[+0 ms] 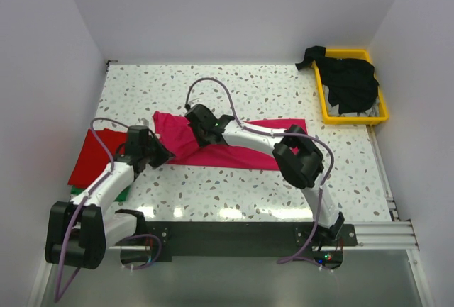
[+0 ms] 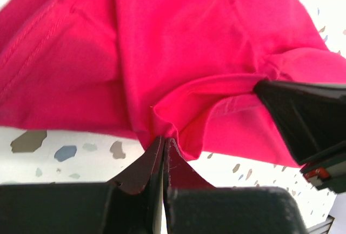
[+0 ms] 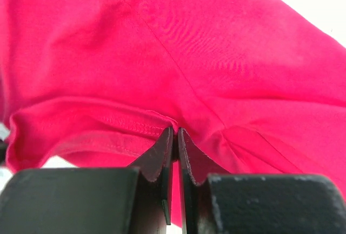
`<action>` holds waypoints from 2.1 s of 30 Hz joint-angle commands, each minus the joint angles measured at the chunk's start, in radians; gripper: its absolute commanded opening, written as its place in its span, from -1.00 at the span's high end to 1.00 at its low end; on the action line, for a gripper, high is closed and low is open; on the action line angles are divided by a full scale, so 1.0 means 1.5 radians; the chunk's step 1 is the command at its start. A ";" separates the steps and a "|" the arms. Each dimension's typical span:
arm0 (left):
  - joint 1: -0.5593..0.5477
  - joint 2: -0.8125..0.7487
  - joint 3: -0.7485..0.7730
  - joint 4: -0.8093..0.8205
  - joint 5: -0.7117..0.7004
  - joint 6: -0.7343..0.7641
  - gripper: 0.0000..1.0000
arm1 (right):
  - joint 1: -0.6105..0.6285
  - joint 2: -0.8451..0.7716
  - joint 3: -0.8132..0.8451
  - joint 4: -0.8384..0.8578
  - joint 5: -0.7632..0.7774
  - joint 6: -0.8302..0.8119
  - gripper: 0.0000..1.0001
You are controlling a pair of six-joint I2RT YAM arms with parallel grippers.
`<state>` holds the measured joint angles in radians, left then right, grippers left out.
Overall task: Fold and stack the t-shirts
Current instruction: Fold the tshirt
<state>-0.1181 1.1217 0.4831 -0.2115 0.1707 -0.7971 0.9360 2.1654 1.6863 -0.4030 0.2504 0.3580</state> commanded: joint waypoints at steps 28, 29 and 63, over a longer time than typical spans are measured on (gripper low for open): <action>0.005 0.192 0.198 -0.009 -0.069 0.044 1.00 | -0.007 -0.119 -0.130 0.049 0.027 0.105 0.50; 0.005 0.197 0.197 -0.007 -0.069 0.044 1.00 | -0.008 -0.122 -0.134 0.053 0.027 0.106 0.50; -0.080 0.149 0.222 -0.022 -0.100 0.022 0.66 | -0.145 -0.166 -0.155 0.069 -0.047 0.082 0.46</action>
<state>-0.1623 1.3449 0.8536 -0.2893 0.0185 -0.7265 0.7437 1.9633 1.4521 -0.3279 0.1989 0.4957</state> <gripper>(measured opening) 0.186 0.266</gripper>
